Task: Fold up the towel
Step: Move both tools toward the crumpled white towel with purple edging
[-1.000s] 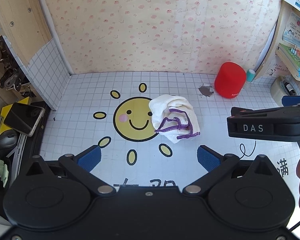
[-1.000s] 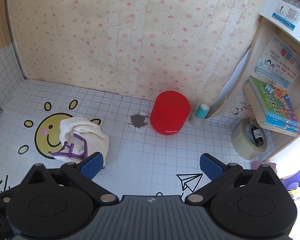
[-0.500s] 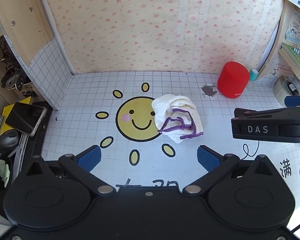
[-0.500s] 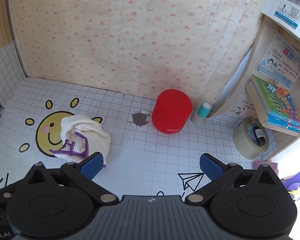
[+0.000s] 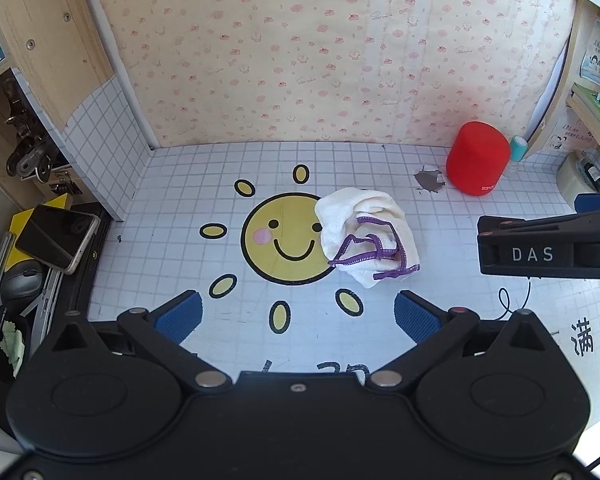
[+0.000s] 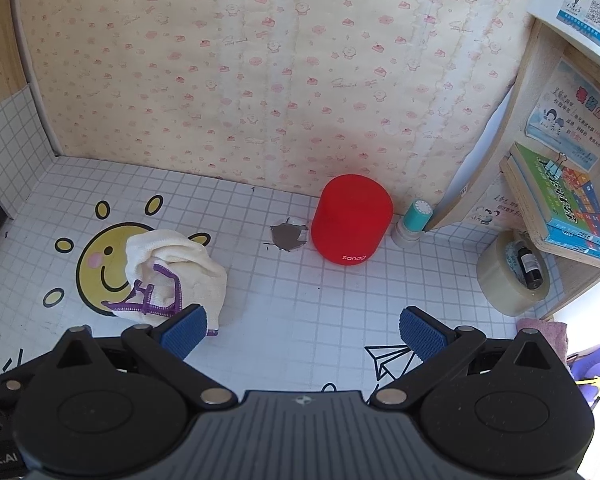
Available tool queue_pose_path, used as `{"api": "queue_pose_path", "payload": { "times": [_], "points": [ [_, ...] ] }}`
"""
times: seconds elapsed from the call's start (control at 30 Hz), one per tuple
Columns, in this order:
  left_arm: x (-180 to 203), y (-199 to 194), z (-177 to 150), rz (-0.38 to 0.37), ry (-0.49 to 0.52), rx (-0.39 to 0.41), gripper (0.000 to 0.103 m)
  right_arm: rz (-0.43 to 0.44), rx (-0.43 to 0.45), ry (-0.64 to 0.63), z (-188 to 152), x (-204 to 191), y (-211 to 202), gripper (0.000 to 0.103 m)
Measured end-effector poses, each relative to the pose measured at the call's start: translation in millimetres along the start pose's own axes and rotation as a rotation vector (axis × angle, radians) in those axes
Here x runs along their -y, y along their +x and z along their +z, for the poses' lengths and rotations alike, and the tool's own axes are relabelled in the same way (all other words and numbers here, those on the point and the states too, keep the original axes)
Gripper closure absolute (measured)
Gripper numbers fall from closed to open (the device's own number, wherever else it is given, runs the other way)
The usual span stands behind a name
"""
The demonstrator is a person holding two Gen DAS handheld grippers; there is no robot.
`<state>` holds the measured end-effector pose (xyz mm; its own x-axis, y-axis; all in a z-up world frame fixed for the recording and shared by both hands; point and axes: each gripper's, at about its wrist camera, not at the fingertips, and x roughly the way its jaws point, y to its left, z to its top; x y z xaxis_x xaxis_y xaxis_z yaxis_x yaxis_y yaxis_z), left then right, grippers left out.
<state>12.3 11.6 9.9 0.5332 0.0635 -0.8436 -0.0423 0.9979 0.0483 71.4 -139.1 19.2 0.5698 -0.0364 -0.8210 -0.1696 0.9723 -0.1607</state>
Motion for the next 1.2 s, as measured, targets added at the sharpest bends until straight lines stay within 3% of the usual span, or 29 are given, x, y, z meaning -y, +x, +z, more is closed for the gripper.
{"api": "queue_pose_path", "payload": {
  "times": [0.77,1.2],
  "points": [
    [-7,5,-3,-0.002,-0.008,-0.013,0.001,0.039,-0.007,-0.005,2,-5,8,0.000],
    [9,6,-14,-0.039,0.037,-0.043,0.001,0.067,-0.027,0.010,-9,1,5,0.000]
  ]
}}
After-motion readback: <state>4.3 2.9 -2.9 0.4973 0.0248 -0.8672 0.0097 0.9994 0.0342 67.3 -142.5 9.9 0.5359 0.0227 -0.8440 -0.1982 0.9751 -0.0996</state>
